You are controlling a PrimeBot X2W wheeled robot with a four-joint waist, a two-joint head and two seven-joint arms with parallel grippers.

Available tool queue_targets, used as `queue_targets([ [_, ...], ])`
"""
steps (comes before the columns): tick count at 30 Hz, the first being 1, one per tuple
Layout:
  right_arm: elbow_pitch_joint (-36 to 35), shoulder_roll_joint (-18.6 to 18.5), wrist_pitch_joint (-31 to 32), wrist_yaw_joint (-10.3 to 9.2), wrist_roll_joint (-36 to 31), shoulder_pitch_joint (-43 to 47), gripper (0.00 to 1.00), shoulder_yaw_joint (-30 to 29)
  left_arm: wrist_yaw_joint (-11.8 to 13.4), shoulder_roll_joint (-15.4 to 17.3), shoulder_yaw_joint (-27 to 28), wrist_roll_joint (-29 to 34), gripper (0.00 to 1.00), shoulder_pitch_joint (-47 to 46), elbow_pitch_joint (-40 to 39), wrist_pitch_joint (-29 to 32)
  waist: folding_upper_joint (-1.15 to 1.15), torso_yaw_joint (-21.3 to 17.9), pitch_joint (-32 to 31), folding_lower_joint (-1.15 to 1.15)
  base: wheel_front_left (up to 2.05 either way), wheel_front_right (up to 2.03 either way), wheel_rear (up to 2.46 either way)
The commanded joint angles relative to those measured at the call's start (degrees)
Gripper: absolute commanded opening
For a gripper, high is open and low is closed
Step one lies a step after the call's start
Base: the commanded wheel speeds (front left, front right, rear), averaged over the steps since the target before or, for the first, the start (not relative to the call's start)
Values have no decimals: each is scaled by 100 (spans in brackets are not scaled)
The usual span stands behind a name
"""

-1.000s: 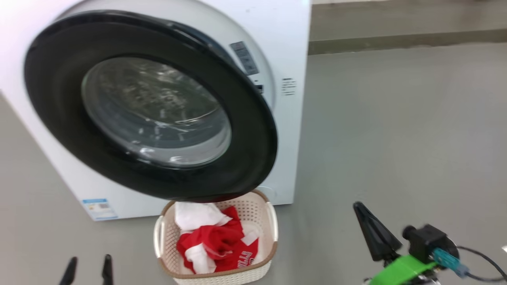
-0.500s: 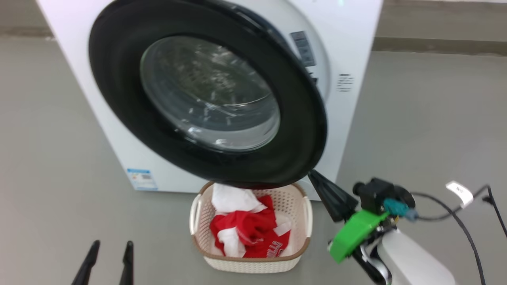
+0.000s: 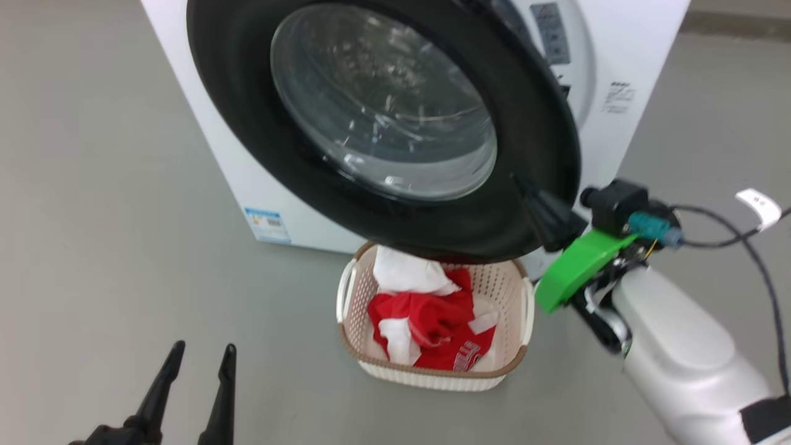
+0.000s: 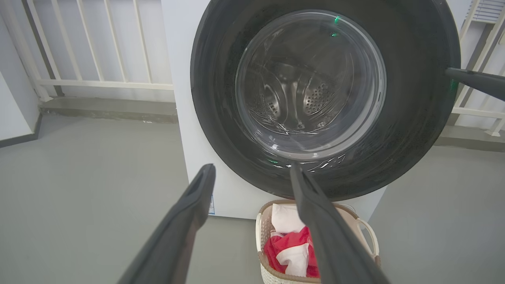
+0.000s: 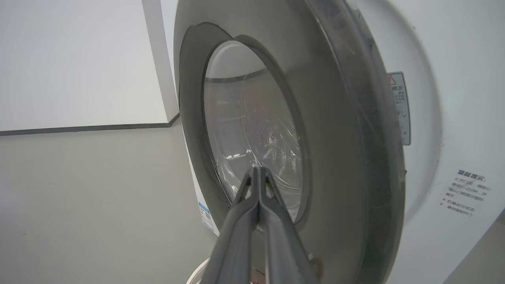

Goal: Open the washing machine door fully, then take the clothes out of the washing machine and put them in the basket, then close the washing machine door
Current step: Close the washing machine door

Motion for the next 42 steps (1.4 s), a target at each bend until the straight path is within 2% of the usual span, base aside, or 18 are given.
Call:
queue_targets([
  [1, -56, -24, -37, 36, 84, -233, 0, -4, -31, 79, 121, -85, 100, -275, -96, -70, 0, 188, 291, 0, 0, 0, 0],
  [10, 52, -197, -37, 36, 4, -750, 0, -461, -31, 154, -22, -202, 100, -463, -15, -70, 0, 284, 670, 0, 0, 0, 0],
  [19, 79, -327, -37, 36, -63, -978, 0, -637, -31, 182, -108, -354, 100, -605, 39, -70, 0, 365, 883, 0, 0, 0, 0],
  [30, 188, -571, -37, 36, -170, -1619, 0, -928, -31, 154, -527, -614, 100, -932, 98, -70, 0, 470, 1350, 0, 0, 0, 0],
  [42, 566, -519, -37, 36, -377, -2319, 0, -1256, -31, 200, -639, -706, 100, -1200, 183, -70, 0, 493, 1638, 0, 0, 0, 0],
])
